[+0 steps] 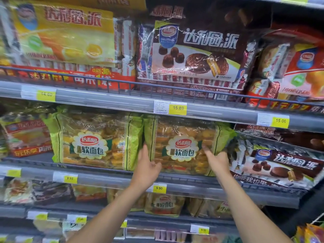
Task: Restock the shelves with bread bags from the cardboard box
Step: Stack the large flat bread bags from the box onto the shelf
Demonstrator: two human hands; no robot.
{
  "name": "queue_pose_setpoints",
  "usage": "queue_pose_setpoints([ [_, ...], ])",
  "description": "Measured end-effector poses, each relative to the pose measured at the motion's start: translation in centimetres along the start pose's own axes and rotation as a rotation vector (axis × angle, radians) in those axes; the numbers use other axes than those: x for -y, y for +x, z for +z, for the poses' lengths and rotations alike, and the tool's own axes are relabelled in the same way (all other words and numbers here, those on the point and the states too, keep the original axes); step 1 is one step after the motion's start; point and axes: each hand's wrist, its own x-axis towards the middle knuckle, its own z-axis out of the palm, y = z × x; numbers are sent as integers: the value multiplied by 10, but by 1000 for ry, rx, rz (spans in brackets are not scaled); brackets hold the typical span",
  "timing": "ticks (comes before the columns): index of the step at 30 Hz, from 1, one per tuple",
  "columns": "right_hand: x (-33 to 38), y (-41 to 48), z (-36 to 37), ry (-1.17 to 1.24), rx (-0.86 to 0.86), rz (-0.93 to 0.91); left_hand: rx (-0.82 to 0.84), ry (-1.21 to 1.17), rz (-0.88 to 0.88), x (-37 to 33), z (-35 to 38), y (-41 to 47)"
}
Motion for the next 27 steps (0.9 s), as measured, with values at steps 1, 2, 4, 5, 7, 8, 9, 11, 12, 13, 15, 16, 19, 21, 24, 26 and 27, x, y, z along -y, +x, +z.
queue_pose_setpoints([
  [1, -1, 0, 0, -21, -30, -16, -7, 59, 40, 1, -2, -3],
  [2, -2, 0, -1, -49, -72, -37, -30, 112, 93, 3, -4, -8],
  [4, -12, -1, 1, -112, -205, -110, -141, 216, 239, 5, -14, -18],
  [5, -19, -4, 4, -129, -269, -168, -220, 288, 321, 7, -22, -21],
  [7, -30, -17, 14, -124, -348, -337, -407, 449, 438, 15, -37, -20],
  [8, -34, -23, 20, -148, -346, -438, -485, 539, 448, 21, -43, -18],
  [9, -39, -28, 26, -212, -322, -538, -533, 621, 415, 27, -49, -16],
  [11, -45, -33, 36, -418, -304, -699, -540, 698, 281, 36, -60, -11],
  [12, -47, -34, 39, -505, -319, -753, -522, 704, 213, 41, -64, -9],
  [13, -47, -34, 41, -561, -342, -793, -504, 705, 155, 46, -67, -6],
  [15, -46, -36, 44, -594, -363, -842, -470, 711, 87, 52, -70, 0],
  [16, -46, -38, 46, -601, -349, -841, -447, 709, 74, 53, -70, 3],
  [19, -47, -36, 58, -720, -244, -752, -397, 691, 55, 51, -69, 11],
  [21, -48, -29, 63, -820, -176, -715, -400, 695, 60, 51, -70, 14],
  [24, -46, -17, 60, -866, -107, -723, -404, 685, 78, 55, -71, 15],
  [26, -46, -13, 56, -869, -66, -729, -386, 705, 85, 57, -74, 15],
  [27, -47, -12, 54, -872, -52, -737, -364, 719, 86, 58, -75, 15],
])
